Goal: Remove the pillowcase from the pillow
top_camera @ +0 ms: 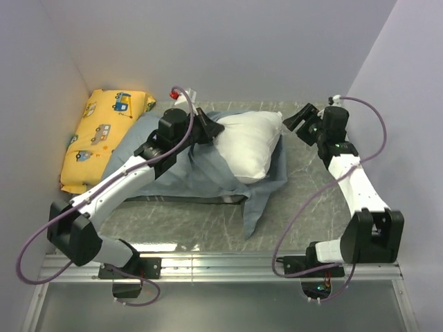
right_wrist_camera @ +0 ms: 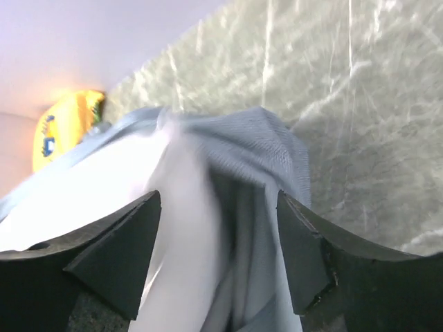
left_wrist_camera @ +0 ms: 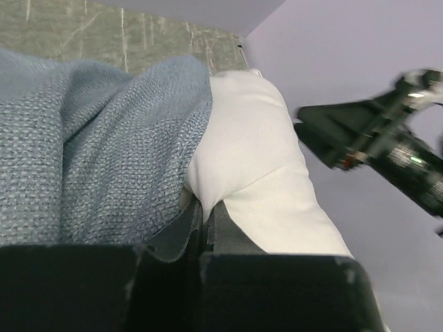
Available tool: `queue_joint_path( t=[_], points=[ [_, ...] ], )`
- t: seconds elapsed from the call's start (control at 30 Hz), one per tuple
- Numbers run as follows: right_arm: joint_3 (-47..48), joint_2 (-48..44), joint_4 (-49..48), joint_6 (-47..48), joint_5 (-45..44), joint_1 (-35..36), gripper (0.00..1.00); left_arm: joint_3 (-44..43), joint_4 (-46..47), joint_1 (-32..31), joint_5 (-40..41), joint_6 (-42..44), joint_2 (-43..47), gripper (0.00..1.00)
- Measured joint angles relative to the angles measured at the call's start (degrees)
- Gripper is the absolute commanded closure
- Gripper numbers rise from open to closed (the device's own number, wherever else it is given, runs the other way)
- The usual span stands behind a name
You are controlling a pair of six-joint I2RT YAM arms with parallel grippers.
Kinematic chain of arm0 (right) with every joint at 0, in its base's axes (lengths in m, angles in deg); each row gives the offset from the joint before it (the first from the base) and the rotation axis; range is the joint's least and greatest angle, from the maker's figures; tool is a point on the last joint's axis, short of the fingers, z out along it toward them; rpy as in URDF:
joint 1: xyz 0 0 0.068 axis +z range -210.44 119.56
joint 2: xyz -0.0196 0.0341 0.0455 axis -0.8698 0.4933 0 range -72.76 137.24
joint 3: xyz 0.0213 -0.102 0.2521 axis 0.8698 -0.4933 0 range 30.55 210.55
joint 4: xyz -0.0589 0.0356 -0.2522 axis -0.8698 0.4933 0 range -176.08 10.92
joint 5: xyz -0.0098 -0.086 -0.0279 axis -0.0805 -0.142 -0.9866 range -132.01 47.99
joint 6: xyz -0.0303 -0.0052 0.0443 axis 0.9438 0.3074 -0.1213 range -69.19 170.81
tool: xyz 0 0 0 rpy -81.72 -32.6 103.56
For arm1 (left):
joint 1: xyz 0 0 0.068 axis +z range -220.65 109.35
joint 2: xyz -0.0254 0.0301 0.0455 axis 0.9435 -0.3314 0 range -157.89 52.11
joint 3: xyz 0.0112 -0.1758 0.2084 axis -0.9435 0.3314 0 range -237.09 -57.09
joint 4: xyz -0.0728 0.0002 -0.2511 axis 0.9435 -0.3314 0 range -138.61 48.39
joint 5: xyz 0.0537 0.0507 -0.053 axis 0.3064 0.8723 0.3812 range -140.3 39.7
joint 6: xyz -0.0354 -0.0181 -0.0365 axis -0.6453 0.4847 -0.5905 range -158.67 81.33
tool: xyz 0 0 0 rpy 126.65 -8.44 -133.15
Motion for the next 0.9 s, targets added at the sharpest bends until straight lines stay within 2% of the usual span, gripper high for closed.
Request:
queue_joint_path(
  t=[0.27, 0.43, 0.53, 0.73, 0.9],
  points=[
    [-0.22, -12.70, 4.20, 0.68, -3.19, 1.90, 0.22, -2.16, 2.25, 0.04, -1.75, -2.27, -7.56, 1.00],
    [-3.37, -20.55, 7.41, 3.48, -8.04, 12.96, 0.18, -7.76, 2.54, 0.39, -3.17, -2.78, -13.25, 1.00],
    [-6.84, -24.24, 8.00, 4.68, -9.46, 17.11, 0.16, -11.21, 2.38, 0.11, -3.34, -2.80, -16.96, 0.99],
    [-14.36, -25.38, 9.33, 6.54, -13.94, 21.79, 0.09, -15.85, 0.87, -1.84, -3.41, -2.58, -22.14, 1.00],
    [-15.63, -24.76, 10.49, 7.82, -18.47, 22.45, 0.08, -18.93, -1.42, -3.48, -3.58, -2.49, -24.55, 0.99]
  ],
)
